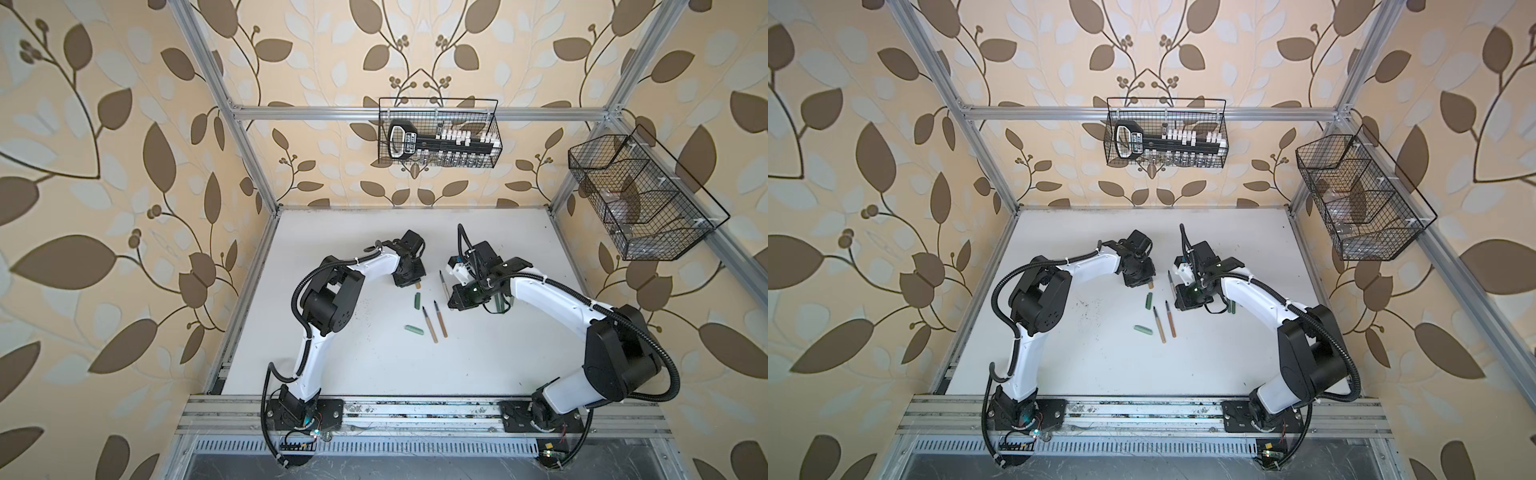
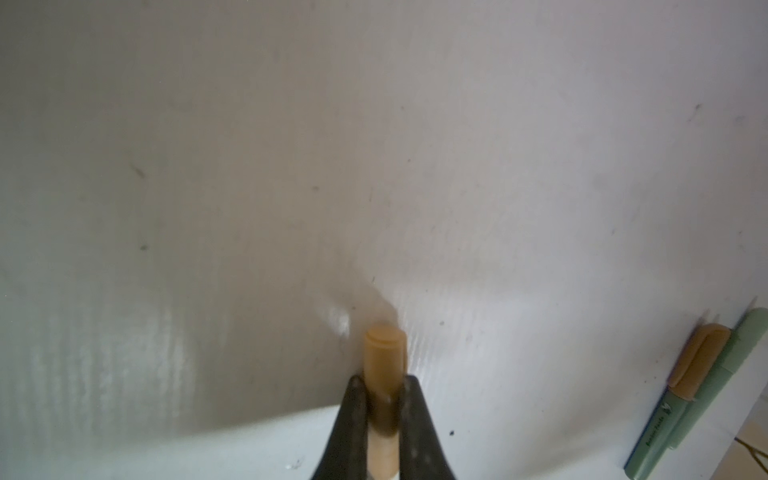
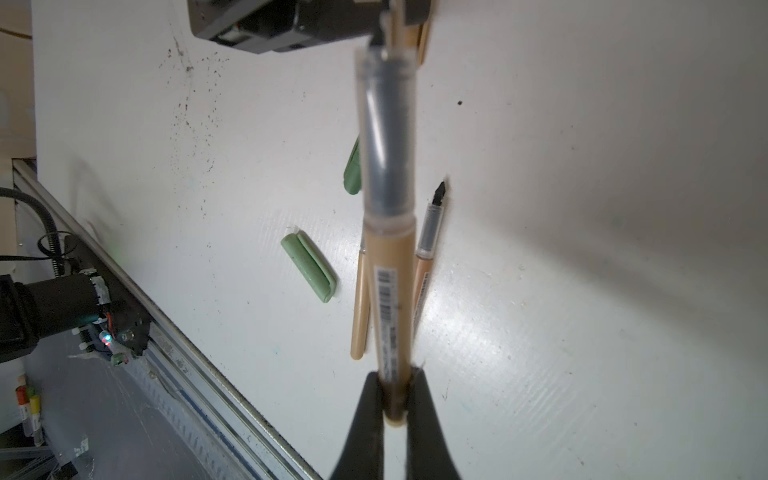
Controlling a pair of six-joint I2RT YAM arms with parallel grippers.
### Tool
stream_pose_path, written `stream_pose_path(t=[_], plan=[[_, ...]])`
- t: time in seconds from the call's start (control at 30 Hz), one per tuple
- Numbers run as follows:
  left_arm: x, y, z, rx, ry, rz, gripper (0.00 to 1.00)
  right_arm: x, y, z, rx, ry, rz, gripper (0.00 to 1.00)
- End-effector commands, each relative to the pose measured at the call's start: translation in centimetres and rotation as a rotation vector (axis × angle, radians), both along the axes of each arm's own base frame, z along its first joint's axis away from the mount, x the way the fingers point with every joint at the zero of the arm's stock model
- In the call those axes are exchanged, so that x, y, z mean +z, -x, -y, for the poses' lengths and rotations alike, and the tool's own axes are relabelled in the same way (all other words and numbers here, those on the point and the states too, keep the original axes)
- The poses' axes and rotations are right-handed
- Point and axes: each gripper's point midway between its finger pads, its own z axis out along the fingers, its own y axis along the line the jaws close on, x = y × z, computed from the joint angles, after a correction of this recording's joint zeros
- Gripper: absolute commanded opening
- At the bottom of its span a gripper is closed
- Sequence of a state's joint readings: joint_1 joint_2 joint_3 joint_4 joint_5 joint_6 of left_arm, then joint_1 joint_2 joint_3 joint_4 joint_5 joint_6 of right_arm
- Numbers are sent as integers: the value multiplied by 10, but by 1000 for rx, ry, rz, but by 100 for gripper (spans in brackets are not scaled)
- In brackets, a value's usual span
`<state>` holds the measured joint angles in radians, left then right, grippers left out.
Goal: Insert the pens into the pen caps
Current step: 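Bring the tan cap and the pen nib toward each other with both grippers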
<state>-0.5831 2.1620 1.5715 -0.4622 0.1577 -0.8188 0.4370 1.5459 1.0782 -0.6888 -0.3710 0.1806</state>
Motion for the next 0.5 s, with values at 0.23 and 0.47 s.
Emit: stream_pose_path(t=[0.23,0.47], plan=[[-22,32,-18,-19,-7,-43,7,-25,22,-16,67,-92,-153,4],[-5,28,-20,-19,30,6,7,-31,28,-21,68,-111,-213,4]])
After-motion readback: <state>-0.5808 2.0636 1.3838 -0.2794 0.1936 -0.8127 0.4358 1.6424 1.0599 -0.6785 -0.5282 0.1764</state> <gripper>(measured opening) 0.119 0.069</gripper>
